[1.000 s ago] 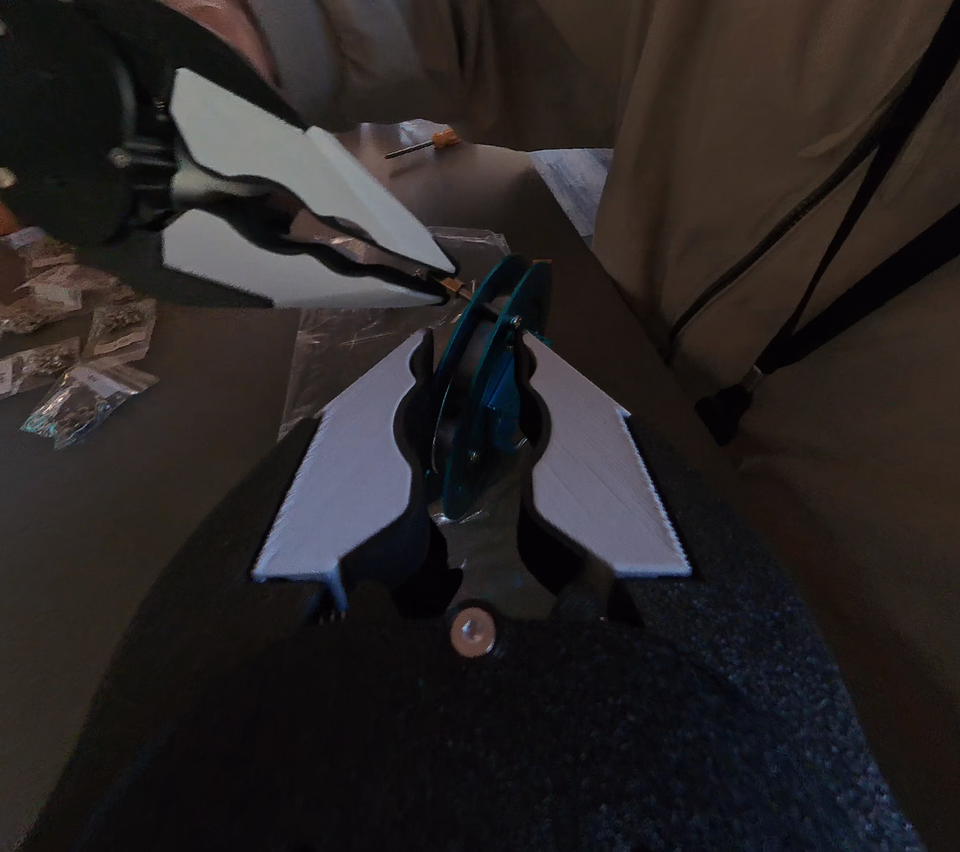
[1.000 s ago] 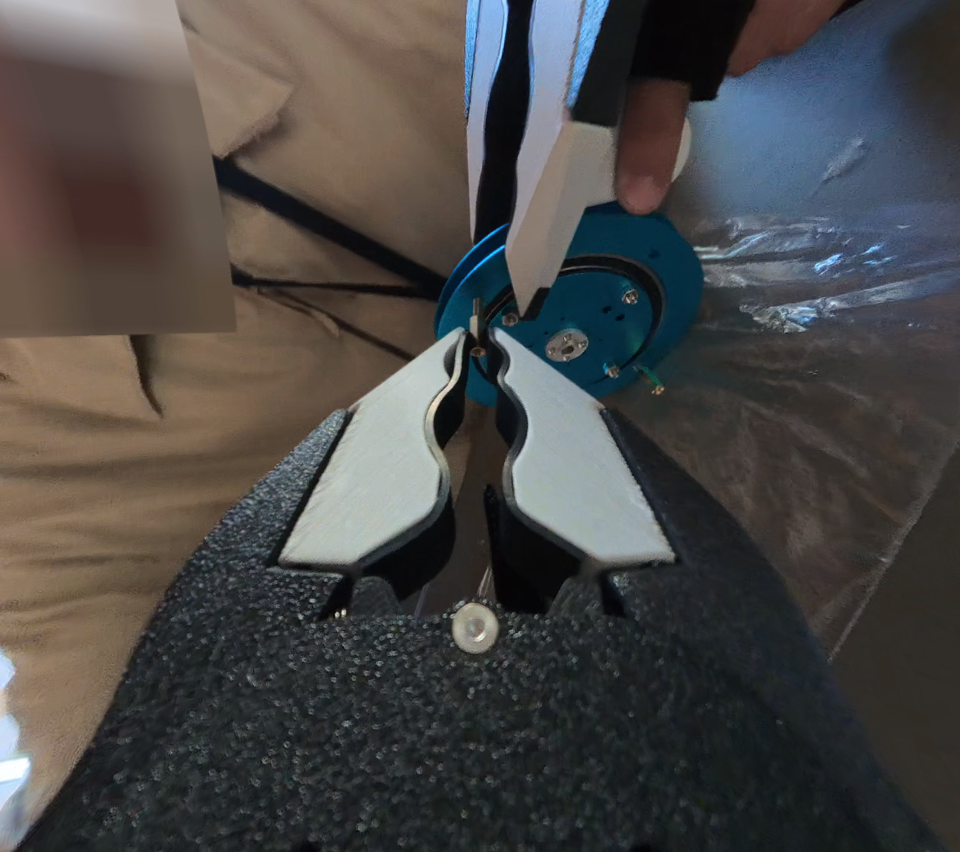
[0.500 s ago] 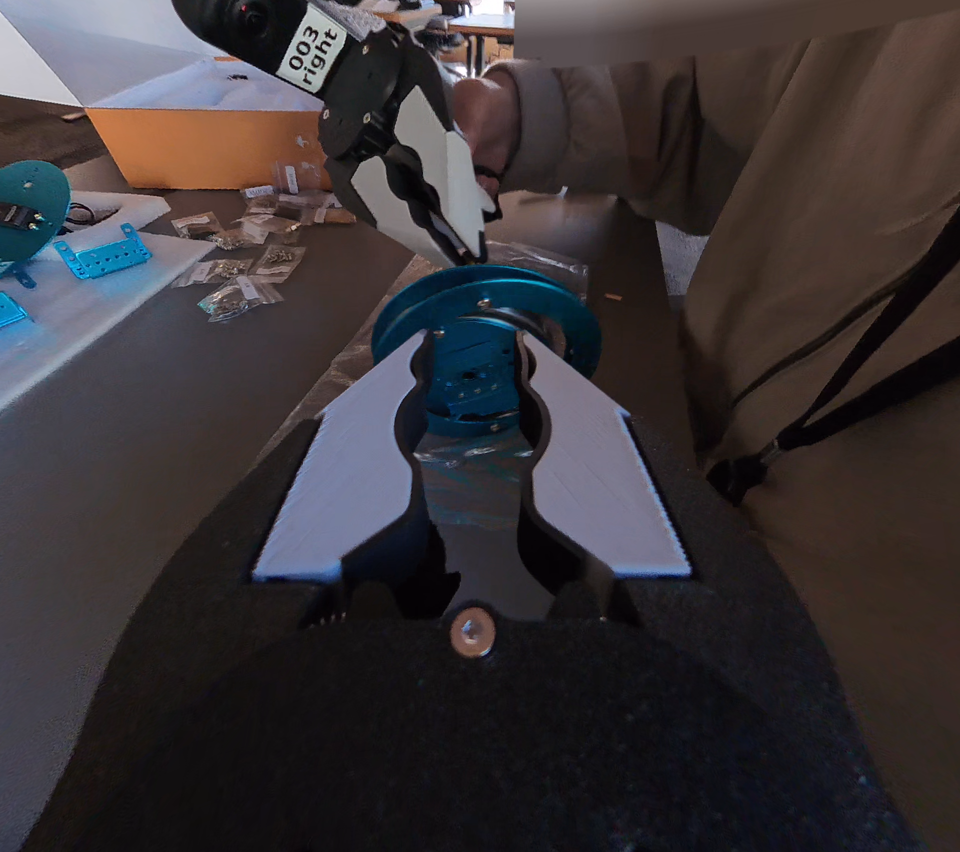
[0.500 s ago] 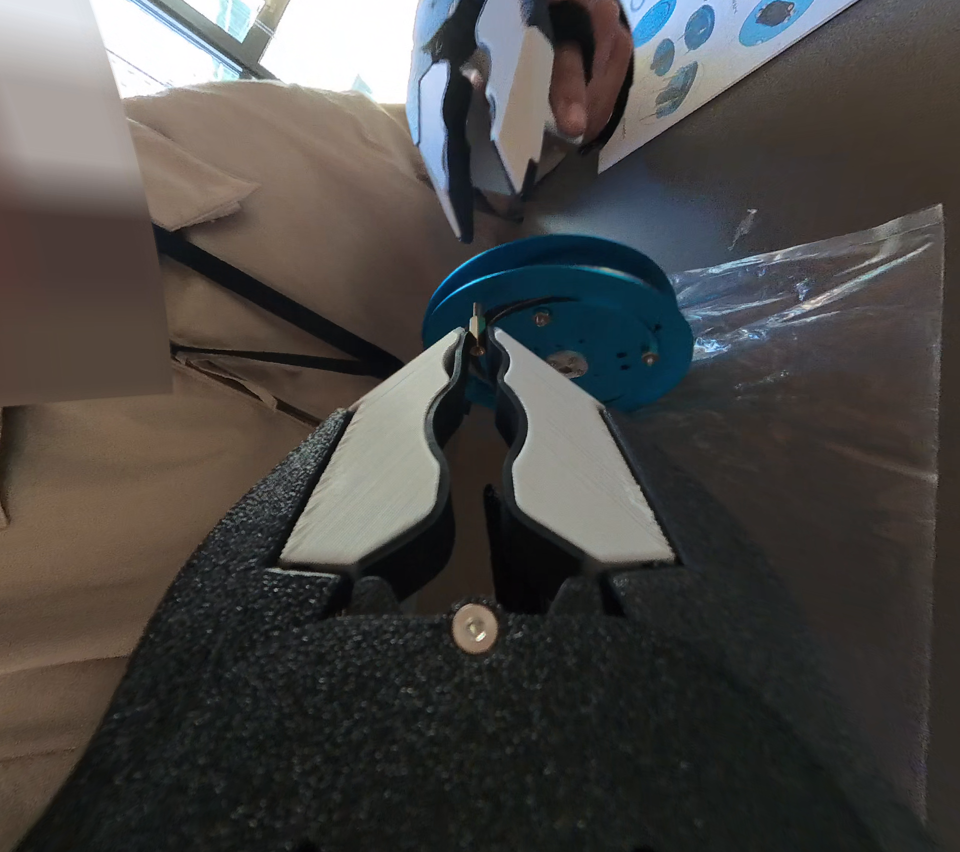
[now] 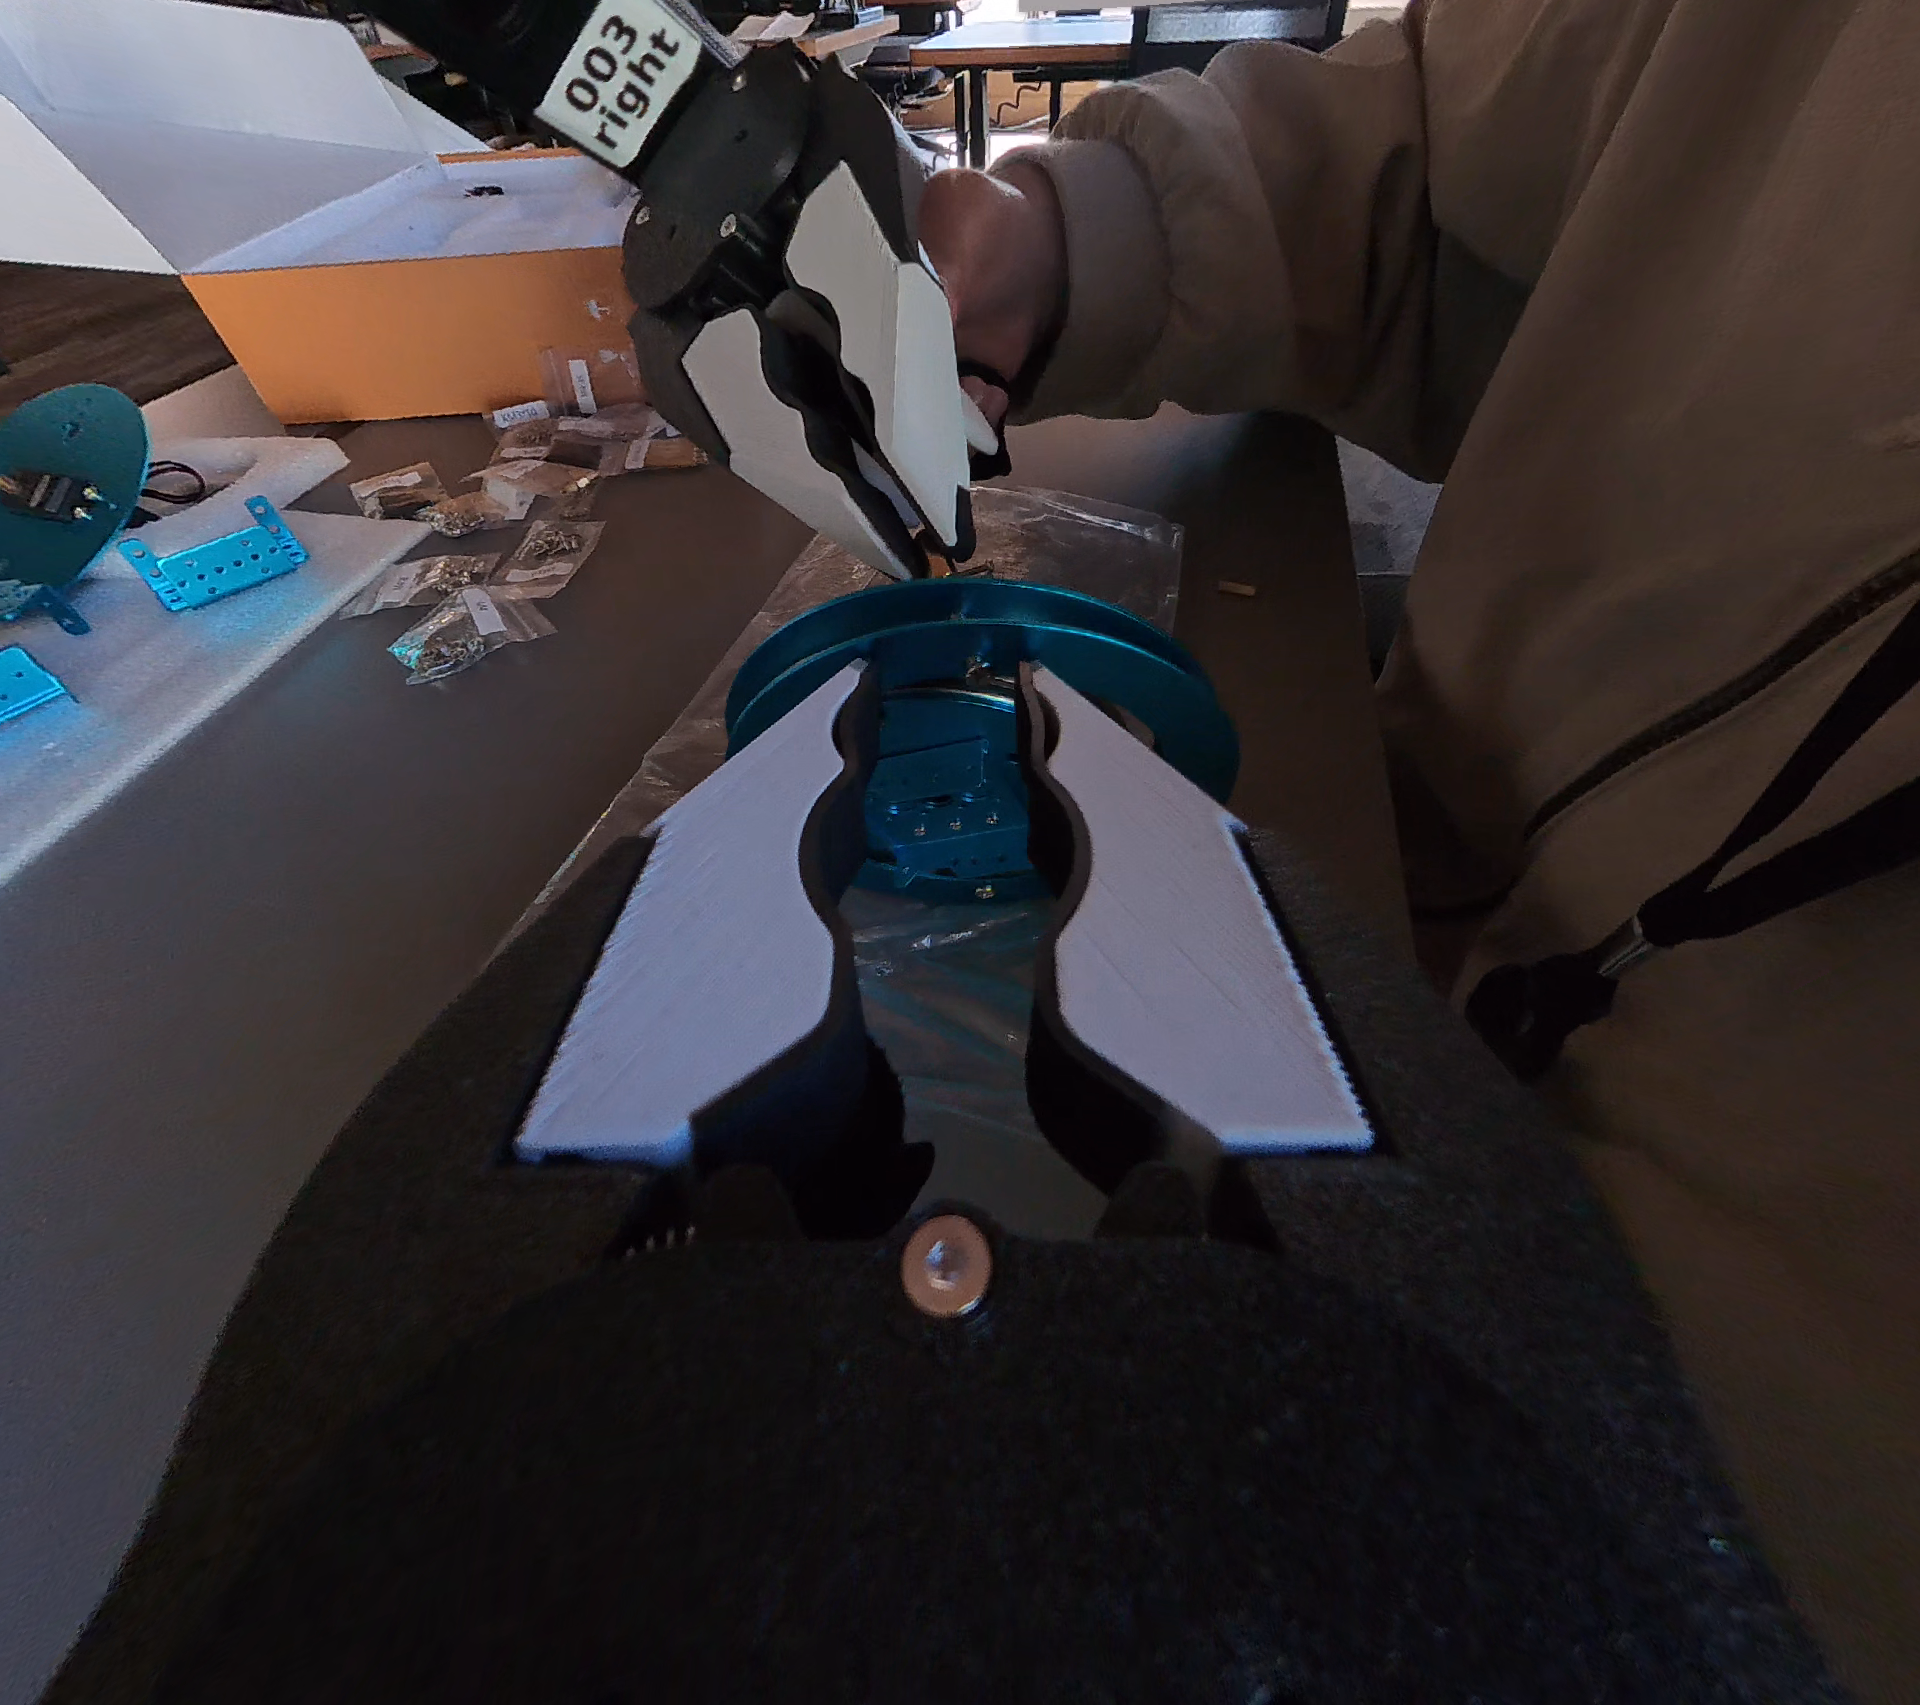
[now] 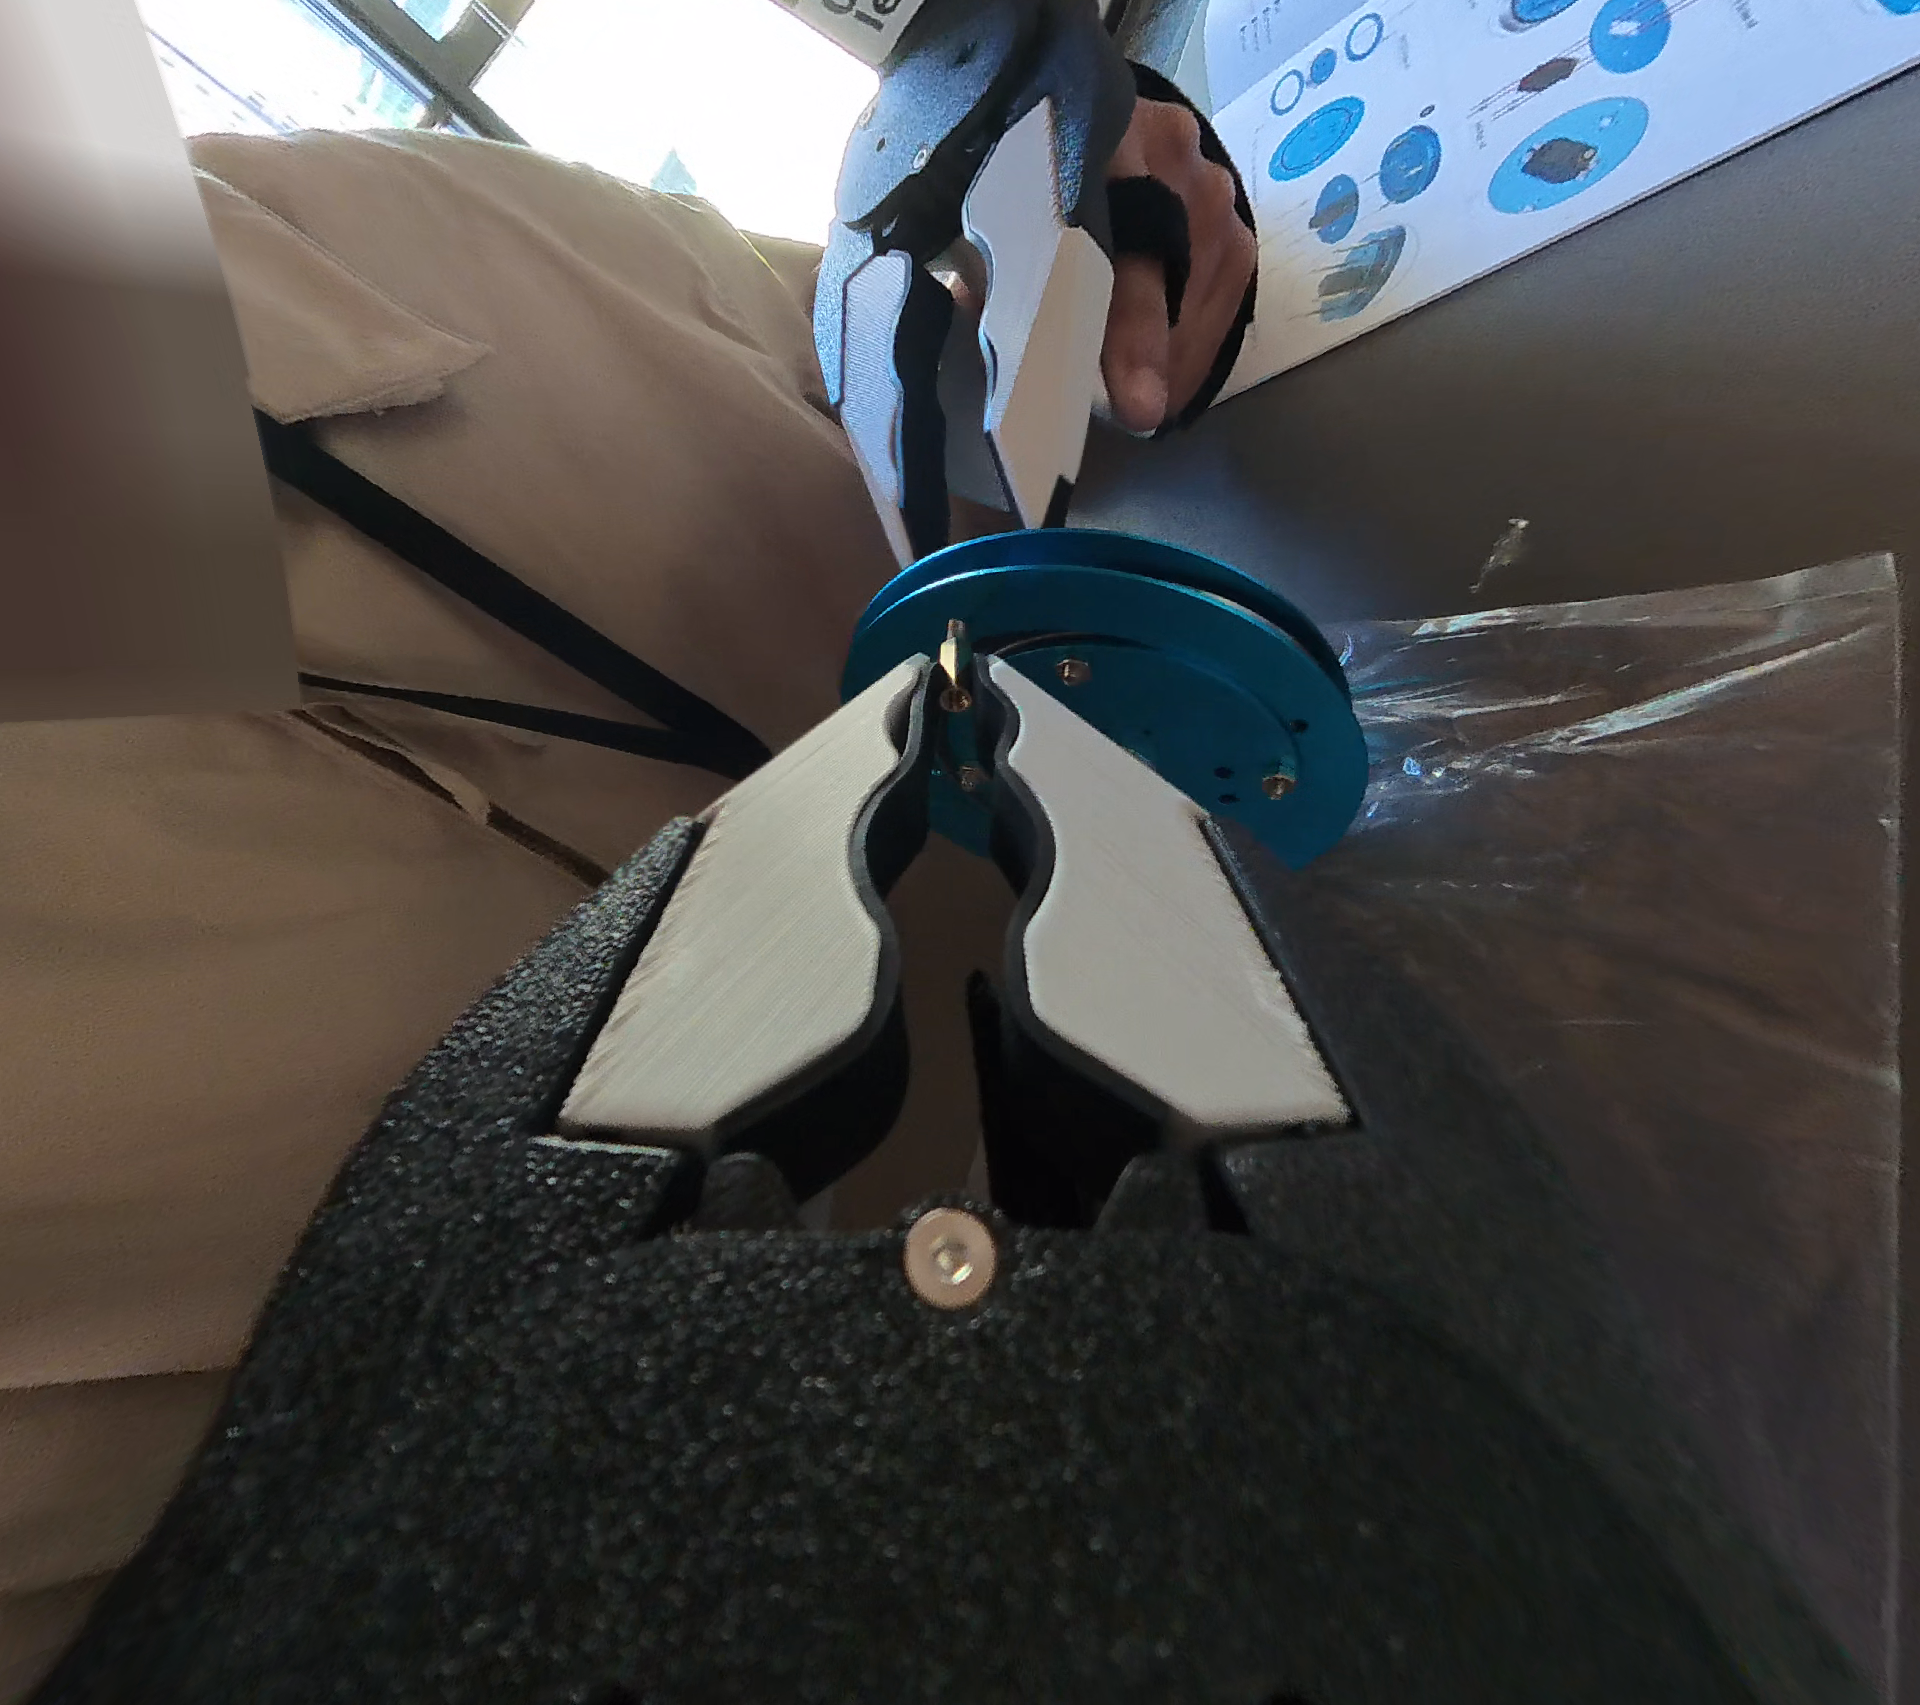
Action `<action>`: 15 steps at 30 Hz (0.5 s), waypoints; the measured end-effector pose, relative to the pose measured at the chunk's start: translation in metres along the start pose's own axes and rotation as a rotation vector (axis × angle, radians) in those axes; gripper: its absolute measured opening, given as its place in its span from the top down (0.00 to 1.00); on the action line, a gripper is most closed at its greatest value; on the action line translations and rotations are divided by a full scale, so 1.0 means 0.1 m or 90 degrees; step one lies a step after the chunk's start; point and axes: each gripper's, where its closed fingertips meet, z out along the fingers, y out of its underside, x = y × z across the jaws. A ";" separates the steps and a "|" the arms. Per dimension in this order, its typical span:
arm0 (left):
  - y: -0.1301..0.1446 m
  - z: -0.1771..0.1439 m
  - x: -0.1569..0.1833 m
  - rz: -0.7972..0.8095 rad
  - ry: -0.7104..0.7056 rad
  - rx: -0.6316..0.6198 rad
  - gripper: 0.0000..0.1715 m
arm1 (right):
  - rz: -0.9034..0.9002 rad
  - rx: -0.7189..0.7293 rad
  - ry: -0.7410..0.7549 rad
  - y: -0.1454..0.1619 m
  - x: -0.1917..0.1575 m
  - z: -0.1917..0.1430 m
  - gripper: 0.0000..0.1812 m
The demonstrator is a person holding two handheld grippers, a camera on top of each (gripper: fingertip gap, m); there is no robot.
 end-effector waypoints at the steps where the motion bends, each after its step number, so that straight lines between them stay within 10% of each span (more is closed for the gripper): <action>1: 0.00 0.00 0.01 0.009 -0.005 -0.003 0.87 | -0.010 0.004 0.007 0.00 -0.01 0.00 0.97; 15: 0.00 0.04 0.05 0.065 -0.100 -0.039 0.95 | -0.146 0.029 0.132 0.03 -0.03 0.07 0.97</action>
